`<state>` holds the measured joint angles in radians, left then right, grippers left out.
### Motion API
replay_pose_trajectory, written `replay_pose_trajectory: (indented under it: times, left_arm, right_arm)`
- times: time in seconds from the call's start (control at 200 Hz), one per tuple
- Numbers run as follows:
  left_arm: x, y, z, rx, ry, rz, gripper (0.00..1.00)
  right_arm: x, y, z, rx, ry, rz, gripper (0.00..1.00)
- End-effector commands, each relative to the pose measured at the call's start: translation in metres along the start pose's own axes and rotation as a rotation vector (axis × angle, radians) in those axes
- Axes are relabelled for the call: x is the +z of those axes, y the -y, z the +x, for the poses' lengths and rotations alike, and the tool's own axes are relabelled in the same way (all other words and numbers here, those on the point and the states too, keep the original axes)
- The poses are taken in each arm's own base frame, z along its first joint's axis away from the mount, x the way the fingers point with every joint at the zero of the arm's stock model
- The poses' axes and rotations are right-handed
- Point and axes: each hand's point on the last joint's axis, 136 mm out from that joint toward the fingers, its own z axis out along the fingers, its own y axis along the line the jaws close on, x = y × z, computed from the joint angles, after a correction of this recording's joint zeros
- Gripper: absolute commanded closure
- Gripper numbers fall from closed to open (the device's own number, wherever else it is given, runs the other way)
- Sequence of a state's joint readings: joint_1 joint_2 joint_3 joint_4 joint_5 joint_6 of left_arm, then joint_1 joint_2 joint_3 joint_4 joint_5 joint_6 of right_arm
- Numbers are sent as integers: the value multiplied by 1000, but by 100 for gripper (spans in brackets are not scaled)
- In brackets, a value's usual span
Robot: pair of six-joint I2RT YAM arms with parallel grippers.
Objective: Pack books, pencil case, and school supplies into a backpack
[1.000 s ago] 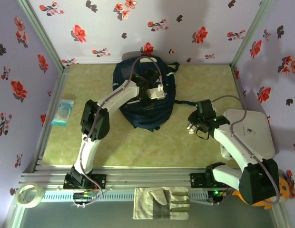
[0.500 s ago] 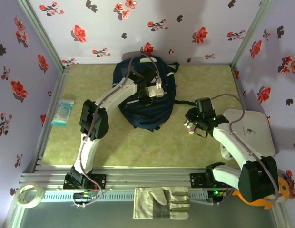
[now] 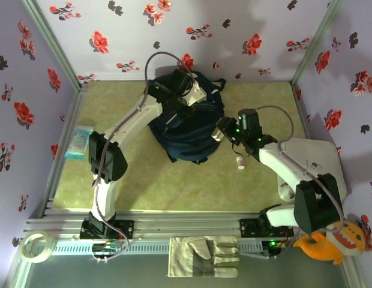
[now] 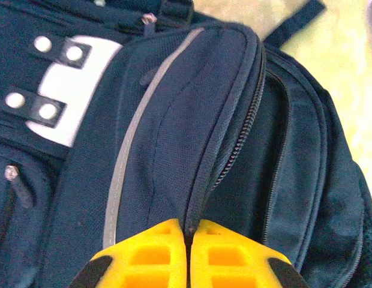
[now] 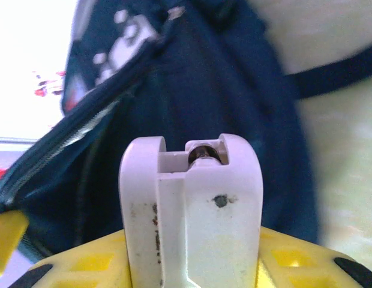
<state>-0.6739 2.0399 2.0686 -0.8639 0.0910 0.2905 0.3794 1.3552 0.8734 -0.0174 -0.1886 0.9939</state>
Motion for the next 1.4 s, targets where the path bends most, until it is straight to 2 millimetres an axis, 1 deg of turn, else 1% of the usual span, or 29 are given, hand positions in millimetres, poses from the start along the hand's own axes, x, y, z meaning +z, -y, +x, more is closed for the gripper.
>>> replay_pose_trajectory:
  times: [0.0,0.065,0.145,0.26,0.295,0.385,0.415,0.465,0.53,0.6,0.67,0.75,0.86,0.99,1.105,1.155,1.215,1.26,1.295,1.3,1.36,1.395]
  left_arm:
    - [-71,-4,-84,-68,341,-25,100]
    - [-78,-6,-92,-93,375,-30,100]
    - [-81,-7,-98,-124,398,-29,100]
    - [-84,-10,-101,-162,413,-28,100]
    - [-84,-12,-102,-175,417,-29,100]
    - [-88,-16,-102,-167,411,-53,100]
    - [-91,-20,-101,-161,405,-73,100]
    - [-95,-26,-101,-164,410,-93,100]
    - [-97,-30,-101,-185,421,-97,100]
    - [-94,-31,-99,-186,411,-96,100]
    - [-90,-32,-96,-194,395,-94,100]
    - [-85,-32,-92,-205,384,-87,100]
    - [-80,-31,-89,-219,373,-77,100]
    - [-75,-30,-86,-225,362,-63,100]
    - [-59,-26,-76,-246,322,-29,100]
    - [-50,-20,-69,-249,297,4,100]
    - [-36,-10,-59,-256,258,57,100]
    - [-27,-2,-50,-266,224,98,94]
    - [-21,3,-44,-275,200,124,86]
    - [-20,4,-43,-276,195,128,86]
    - [-15,9,-33,-298,166,156,66]
    - [-15,9,-29,-312,162,161,54]
  right_arm:
    - [4,-66,-12,15,17,-181,58]
    - [16,-74,-13,48,2,-188,58]
    - [29,-83,-14,95,-13,-207,58]
    - [44,-84,-18,139,-6,-192,54]
    - [48,-85,-20,142,-3,-194,51]
    - [56,-95,-25,140,0,-234,38]
    - [57,-99,-25,138,-5,-248,36]
    - [58,-104,-26,133,-11,-267,35]
    - [58,-105,-25,131,-17,-273,39]
    - [55,-101,-25,129,-8,-265,45]
    - [51,-92,-27,130,9,-247,50]
    - [44,-84,-26,118,18,-224,53]
    - [37,-73,-16,68,-3,-174,55]
    - [27,-61,0,26,-39,-131,60]
    - [19,-53,12,0,-67,-107,65]
    - [15,-44,13,-3,-58,-77,65]
    - [9,-26,10,-15,-18,-12,65]
    - [2,-11,6,-23,18,44,64]
    - [-4,0,3,-26,43,84,64]
    - [-4,1,2,-26,45,88,64]
    - [-14,16,-3,-22,82,143,63]
    - [-19,22,-6,-23,101,163,63]
